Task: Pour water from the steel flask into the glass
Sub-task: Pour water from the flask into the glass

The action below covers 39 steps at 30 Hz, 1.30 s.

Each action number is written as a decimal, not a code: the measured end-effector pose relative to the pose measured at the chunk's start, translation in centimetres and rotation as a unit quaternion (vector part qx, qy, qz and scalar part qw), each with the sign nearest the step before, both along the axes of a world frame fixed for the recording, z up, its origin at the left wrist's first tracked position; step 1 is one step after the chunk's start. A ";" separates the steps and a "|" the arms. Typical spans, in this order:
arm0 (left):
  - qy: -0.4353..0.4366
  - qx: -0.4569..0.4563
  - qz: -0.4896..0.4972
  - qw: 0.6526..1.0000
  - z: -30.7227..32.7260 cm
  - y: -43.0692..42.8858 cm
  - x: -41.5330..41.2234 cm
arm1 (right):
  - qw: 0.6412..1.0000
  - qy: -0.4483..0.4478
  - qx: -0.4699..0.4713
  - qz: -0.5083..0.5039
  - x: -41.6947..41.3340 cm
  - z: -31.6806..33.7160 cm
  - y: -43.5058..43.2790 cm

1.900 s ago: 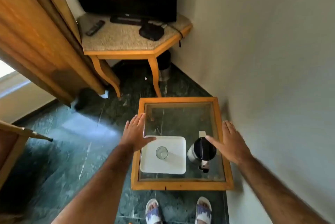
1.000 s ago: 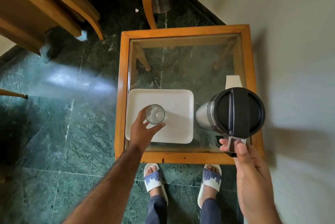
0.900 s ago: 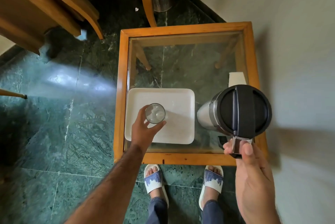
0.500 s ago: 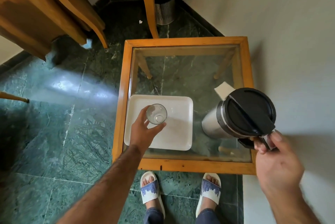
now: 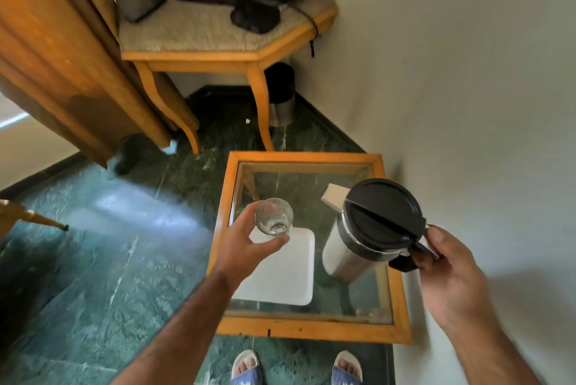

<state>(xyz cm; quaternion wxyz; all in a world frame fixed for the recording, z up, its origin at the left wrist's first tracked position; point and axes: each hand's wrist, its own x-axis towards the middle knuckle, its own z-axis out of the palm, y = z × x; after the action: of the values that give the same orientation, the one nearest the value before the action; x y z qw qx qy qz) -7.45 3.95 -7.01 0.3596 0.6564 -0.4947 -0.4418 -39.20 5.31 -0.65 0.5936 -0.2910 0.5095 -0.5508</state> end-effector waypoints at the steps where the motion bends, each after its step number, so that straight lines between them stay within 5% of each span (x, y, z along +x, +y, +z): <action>1: -0.006 -0.010 -0.007 1.000 1.9 -0.1 0.0 | 1.000 0.012 -0.006 0.006 0.3 1.7 -0.4; 15: -0.017 -0.137 -0.003 0.990 23.6 -1.7 1.1 | 0.962 0.167 -0.129 0.175 3.1 27.0 -7.2; 27: 0.006 -0.174 0.021 0.985 34.3 0.5 1.8 | 0.893 0.309 -0.144 0.292 8.4 44.1 -10.0; 39: 0.067 -0.187 0.026 0.980 38.1 2.5 2.4 | 0.792 0.450 -0.126 0.394 15.0 52.2 -9.2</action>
<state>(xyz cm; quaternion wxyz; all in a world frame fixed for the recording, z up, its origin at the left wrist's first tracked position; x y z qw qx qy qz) -5.05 6.50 31.13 0.5198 0.5591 -0.5262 -0.3746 -24.25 -3.87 51.57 0.4209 -0.7534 0.4868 -0.1353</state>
